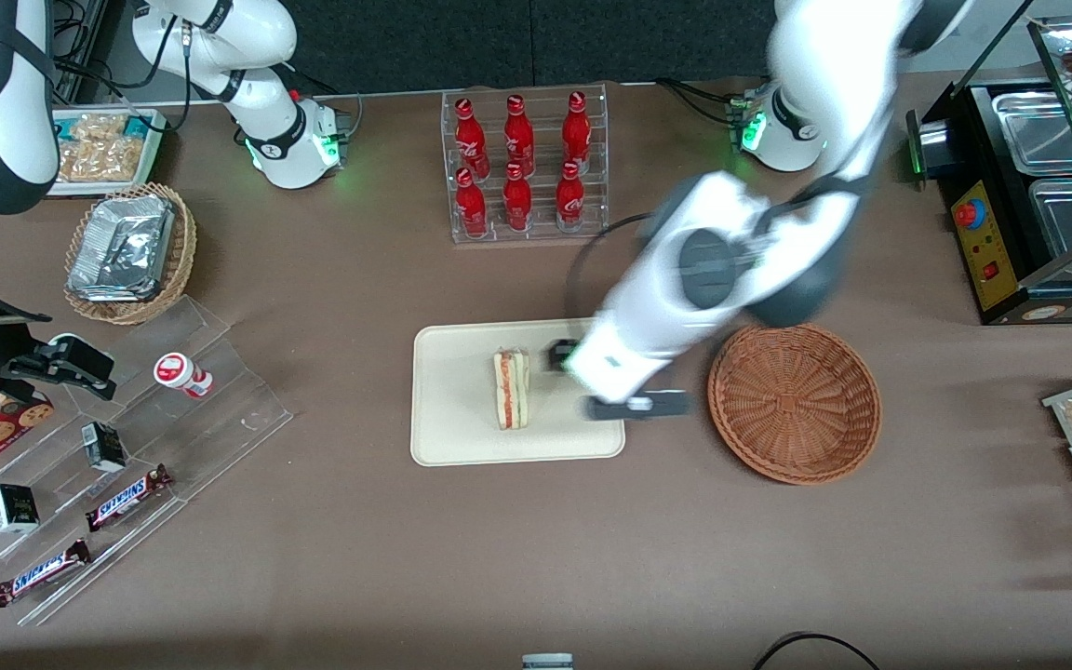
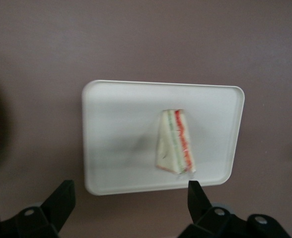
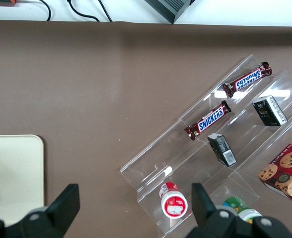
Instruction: Place sandwich from basket to tray
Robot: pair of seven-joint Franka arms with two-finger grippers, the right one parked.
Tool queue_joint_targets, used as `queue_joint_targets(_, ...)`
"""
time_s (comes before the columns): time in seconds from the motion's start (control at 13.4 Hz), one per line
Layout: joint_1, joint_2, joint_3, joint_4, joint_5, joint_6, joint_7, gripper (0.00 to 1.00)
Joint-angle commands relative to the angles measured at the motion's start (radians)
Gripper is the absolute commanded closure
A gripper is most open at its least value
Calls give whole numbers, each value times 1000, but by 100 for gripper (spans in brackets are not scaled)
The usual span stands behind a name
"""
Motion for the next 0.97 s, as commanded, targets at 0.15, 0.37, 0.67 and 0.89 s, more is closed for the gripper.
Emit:
queue_joint_targets(0.15,267,-445,-5,-544,-33,2,343,0)
queue_joint_targets(0.37,393,-547,-3,-559,55,-135,427,0)
queue_joint_targets(0.67,410,-549,3,-400,223,-284,434,0)
queue_joint_targets(0.89,429,-544,15,-318,221,-344,437,0)
